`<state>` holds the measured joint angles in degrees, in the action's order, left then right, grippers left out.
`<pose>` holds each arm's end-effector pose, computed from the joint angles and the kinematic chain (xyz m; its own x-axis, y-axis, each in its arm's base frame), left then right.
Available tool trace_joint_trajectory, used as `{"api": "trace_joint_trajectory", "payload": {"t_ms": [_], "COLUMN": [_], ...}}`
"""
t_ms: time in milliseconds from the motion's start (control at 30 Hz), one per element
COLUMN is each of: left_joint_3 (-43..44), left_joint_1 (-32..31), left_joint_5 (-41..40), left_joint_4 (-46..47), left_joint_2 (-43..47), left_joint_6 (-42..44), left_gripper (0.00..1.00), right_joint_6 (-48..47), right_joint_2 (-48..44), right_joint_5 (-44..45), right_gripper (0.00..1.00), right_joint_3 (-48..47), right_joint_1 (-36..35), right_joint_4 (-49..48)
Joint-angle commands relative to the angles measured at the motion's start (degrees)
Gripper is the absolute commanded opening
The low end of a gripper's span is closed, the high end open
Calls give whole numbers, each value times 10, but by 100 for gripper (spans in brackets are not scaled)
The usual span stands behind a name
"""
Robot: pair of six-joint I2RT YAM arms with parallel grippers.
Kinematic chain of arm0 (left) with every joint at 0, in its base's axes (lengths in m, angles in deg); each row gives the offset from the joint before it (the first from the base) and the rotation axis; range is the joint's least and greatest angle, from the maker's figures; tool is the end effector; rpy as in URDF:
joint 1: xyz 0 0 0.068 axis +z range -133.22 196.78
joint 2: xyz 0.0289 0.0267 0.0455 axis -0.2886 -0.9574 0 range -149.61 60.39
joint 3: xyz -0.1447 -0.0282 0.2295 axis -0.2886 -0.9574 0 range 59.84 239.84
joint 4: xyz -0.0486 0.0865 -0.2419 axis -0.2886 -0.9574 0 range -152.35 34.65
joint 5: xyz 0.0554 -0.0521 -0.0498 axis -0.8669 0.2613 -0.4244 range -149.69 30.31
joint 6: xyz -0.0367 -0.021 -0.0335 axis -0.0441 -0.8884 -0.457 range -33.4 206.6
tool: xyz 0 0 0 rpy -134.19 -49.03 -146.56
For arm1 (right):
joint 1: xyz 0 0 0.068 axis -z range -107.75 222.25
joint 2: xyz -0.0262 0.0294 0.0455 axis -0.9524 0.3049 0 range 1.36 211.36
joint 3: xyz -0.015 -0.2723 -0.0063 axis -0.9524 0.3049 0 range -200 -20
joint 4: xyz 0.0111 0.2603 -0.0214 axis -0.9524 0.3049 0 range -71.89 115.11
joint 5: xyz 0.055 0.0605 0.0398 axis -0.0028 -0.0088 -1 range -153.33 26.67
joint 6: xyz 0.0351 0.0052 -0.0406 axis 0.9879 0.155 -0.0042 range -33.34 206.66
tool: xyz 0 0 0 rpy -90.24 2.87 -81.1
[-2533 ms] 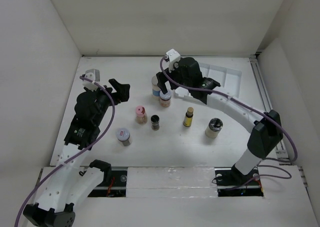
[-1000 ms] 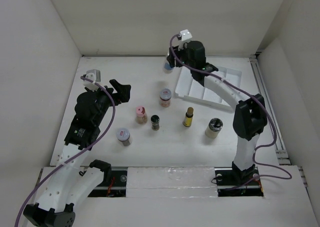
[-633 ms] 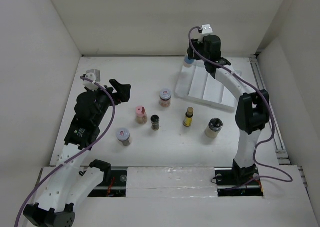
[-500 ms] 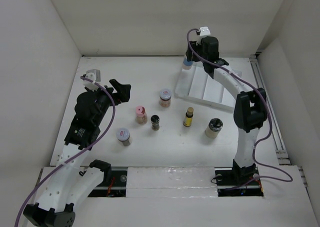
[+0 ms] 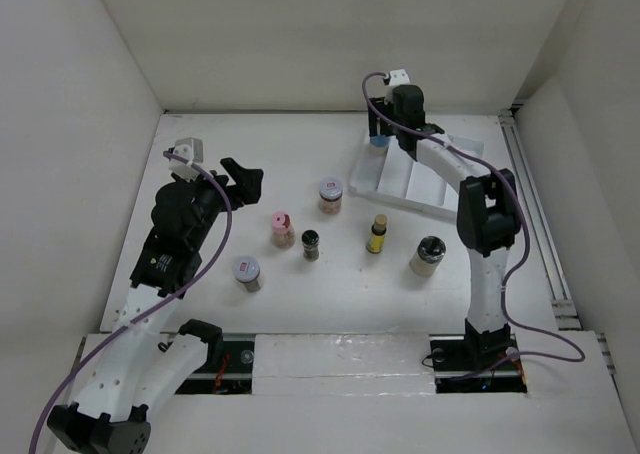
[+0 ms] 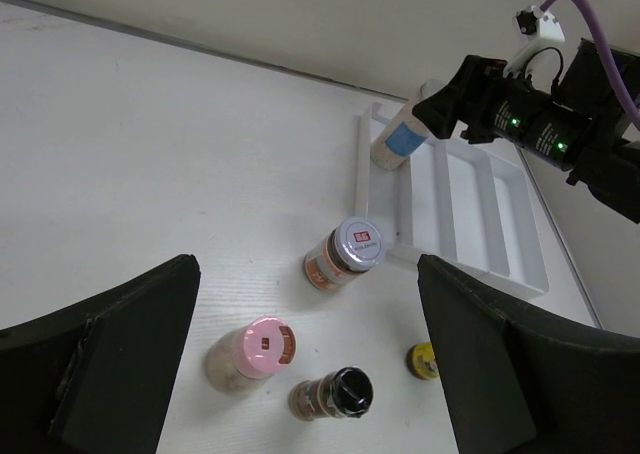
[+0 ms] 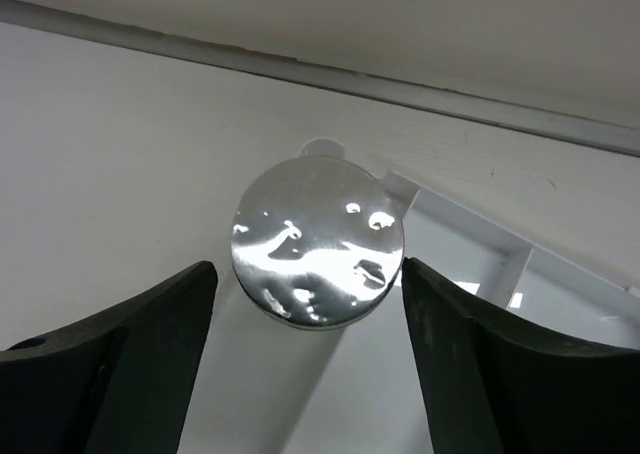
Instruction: Organize the condiment bottles
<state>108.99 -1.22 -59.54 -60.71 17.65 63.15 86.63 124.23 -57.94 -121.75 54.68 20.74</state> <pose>0.1640 -0.0533 0.3816 -0.1080 -0.3832 -0.9173 0.2926 0.8696 -0.3977 0.4907 0.1519 0.2589 -0.3840 -0.1221 -0.9152 -0.2187 0.9750 -0.0383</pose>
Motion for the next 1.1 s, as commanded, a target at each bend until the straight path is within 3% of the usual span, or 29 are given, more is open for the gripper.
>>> {"api": "trace_joint_trajectory", "payload": {"t_ms": [0,33,200,400,533,767,1067], "left_joint_3": [-2,-2,-2,-2,-2,-2,-2], "left_joint_1": [-1,-1,-1,-1,-1,-1,-1], "left_joint_5": [9,9,9,-2,-5,0,0], "left_joint_4": [27,27,27,22,22,22,22], "left_joint_2": [-1,-1,-1,-1,-1,-7,-7], "left_joint_6": [0,0,0,0,0,0,0], "left_gripper": [87,87,87,87,87,87,87], "right_joint_6": [-12,-12,-17,-23,-11,-6,-1], "right_joint_2": [-11,-11,-74,-208,-239,-221,-171], "right_joint_5": [23,23,23,-16,-49,-93,-98], "right_gripper": [81,87,97,94,94,97,98], "right_joint_3": [-49,-49,-41,83,165,183,186], "right_joint_1": [-13,-19,-26,-78,-132,-186,-192], "right_joint_4": [-34,-29,-11,-11,-5,89,112]}}
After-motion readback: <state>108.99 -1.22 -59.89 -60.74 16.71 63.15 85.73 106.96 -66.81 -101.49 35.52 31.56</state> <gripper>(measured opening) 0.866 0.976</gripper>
